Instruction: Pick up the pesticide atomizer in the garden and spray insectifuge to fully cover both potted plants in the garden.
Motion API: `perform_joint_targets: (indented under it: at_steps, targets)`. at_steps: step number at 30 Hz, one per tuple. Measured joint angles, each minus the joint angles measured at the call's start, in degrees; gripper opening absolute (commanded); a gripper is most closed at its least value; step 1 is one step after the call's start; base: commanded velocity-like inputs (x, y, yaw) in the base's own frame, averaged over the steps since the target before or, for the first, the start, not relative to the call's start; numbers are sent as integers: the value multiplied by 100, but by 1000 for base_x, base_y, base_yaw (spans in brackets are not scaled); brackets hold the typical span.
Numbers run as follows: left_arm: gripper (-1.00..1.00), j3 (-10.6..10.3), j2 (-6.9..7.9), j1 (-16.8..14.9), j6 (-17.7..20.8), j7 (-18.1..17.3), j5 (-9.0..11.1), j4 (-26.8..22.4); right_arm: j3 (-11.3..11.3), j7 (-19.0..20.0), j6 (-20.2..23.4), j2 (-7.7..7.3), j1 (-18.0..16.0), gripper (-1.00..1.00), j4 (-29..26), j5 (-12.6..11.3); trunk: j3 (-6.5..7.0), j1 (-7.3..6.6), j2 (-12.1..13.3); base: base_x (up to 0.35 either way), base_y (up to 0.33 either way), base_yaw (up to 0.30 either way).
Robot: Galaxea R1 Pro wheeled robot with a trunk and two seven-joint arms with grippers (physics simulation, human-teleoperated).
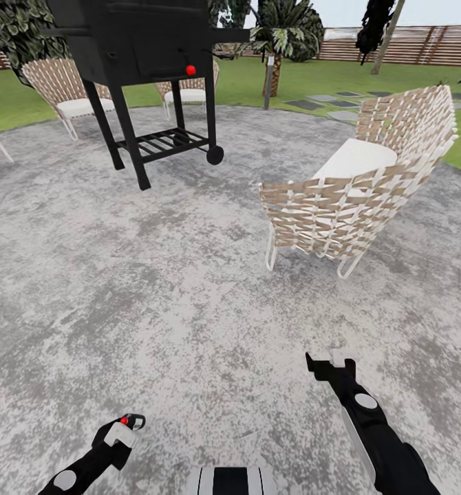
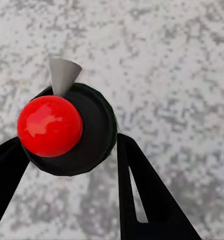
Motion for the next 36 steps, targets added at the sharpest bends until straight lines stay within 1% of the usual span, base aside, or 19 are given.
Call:
perform_joint_targets:
  at_steps: [8, 14, 16, 21, 23, 24, 26, 28, 30, 31, 32, 34, 35, 36]
  targets:
    - [-100, 13, 0, -2, 8, 10, 1, 9, 2, 2, -2, 7, 0, 100, 90, -4, 177, -21, 11, 0, 0, 0]
    - [-100, 47, 2, -3, 15, 22, 40, 64, 9, 2, -9, 16, 0, 100, 91, -7, 310, -36, 19, 0, 0, 0]
    - [-100, 81, 6, 10, 17, 23, 158, 76, 8, 2, -15, 13, -1, 100, 92, -5, 355, -41, 21, 0, 0, 0]
    - [-100, 100, 23, 17, 27, 16, 563, 108, 3, -6, -65, 8, 0, 100, 244, -1, 467, -54, 28, 0, 0, 0]
    - [-100, 100, 26, 31, 26, 11, 724, 162, 2, -7, -212, 5, 0, 100, 355, 0, 520, -59, 31, 0, 0, 0]
    - [-100, 99, 26, 37, 27, 10, 759, 181, 2, -5, -273, 2, 0, 100, 375, 1, 549, -62, 32, 0, 0, -4]
    - [-100, 98, 27, 64, 22, 10, 862, 260, -3, -1, -533, -10, -1, 100, 425, 7, 608, -67, 35, 0, 0, -30]
    - [-100, 105, 32, 77, 21, 13, 934, 320, -5, 0, -678, -43, 0, 100, 444, 32, 669, -72, 37, 0, 0, -48]
    - [-100, 111, 42, 109, 16, 12, 1051, 406, -1, 1, -768, -143, 1, 100, 478, 137, 730, -77, 40, 0, 0, -58]
    - [-100, 113, 44, 117, 15, 13, 1087, 432, 2, 1, -781, -166, 1, 100, 509, 171, 761, -80, 41, 0, 0, -61]
    - [-100, 111, 51, 132, 12, 14, 1158, 488, 6, 0, -802, -199, 4, 100, 621, 234, 792, -82, 43, 0, 0, -63]
    - [-100, 104, 57, 160, -8, 26, 1318, 616, 12, -8, -847, -233, 12, 100, 1044, 355, 854, -87, 46, 0, 0, -64]
    - [-100, 104, 54, 165, -22, 28, 1356, 647, 13, -9, -871, -238, 13, 100, 1193, 379, 885, -90, 47, 0, 0, -65]
    - [-100, 100, 48, 187, -64, 30, 1406, 699, 15, -11, -946, -245, 17, 100, 1513, 411, 916, -92, 48, 0, 0, -65]
